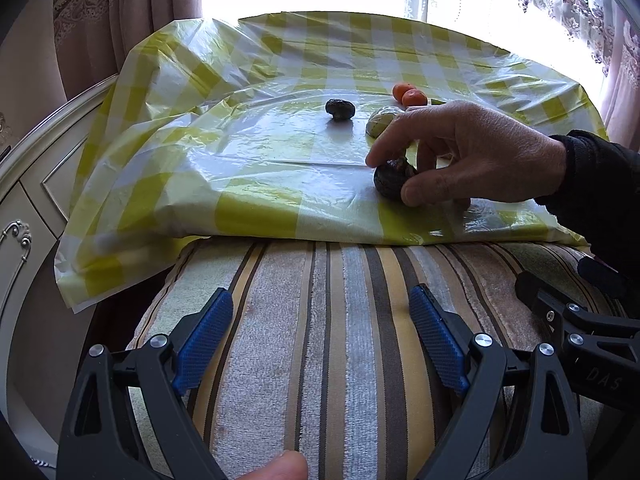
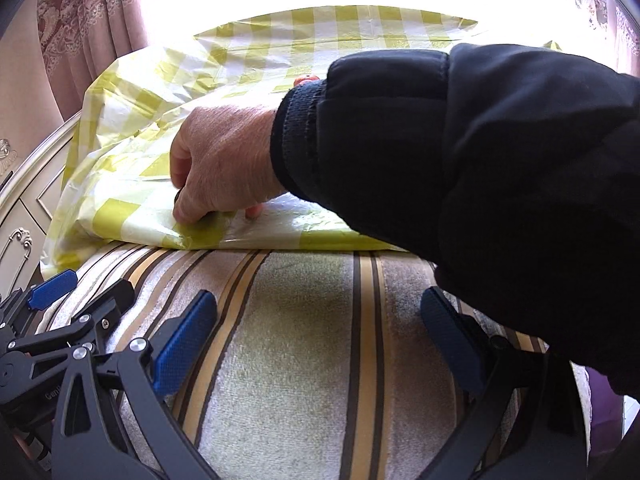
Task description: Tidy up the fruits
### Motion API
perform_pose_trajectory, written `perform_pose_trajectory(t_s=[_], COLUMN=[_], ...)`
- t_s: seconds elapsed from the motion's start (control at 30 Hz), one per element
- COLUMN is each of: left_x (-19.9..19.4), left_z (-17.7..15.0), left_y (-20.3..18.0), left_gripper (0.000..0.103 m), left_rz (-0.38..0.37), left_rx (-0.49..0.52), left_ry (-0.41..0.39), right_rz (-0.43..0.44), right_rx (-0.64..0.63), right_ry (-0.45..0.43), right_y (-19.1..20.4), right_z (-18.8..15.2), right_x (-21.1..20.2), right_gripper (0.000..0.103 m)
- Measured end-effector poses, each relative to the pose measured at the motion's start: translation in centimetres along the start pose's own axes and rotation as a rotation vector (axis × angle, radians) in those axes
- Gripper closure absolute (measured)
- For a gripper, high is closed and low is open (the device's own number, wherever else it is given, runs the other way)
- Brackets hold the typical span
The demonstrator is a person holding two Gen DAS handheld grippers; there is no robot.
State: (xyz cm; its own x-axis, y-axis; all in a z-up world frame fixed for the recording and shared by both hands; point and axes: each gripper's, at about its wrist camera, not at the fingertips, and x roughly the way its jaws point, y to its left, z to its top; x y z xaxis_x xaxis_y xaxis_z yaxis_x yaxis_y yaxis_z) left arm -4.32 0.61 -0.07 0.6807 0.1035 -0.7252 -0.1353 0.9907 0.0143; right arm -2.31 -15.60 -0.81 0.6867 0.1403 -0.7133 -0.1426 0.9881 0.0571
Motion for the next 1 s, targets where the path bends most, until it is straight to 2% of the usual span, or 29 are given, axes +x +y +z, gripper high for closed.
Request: perform_pose_trajectory(t_s=[1.0], left_x=[-0.45], left_z=[-0.34], left_y=[-0.23], left_gripper=[0.016], left_rz=[0.007], left_rx=[0.000], left_ry=[-0.017], right_rz=[0.019], right_rx=[0.017], right_ry=[-0.005], right_y=[0.32], right_z=[-0.13], right_x=[-0.04], right_gripper=[0.001])
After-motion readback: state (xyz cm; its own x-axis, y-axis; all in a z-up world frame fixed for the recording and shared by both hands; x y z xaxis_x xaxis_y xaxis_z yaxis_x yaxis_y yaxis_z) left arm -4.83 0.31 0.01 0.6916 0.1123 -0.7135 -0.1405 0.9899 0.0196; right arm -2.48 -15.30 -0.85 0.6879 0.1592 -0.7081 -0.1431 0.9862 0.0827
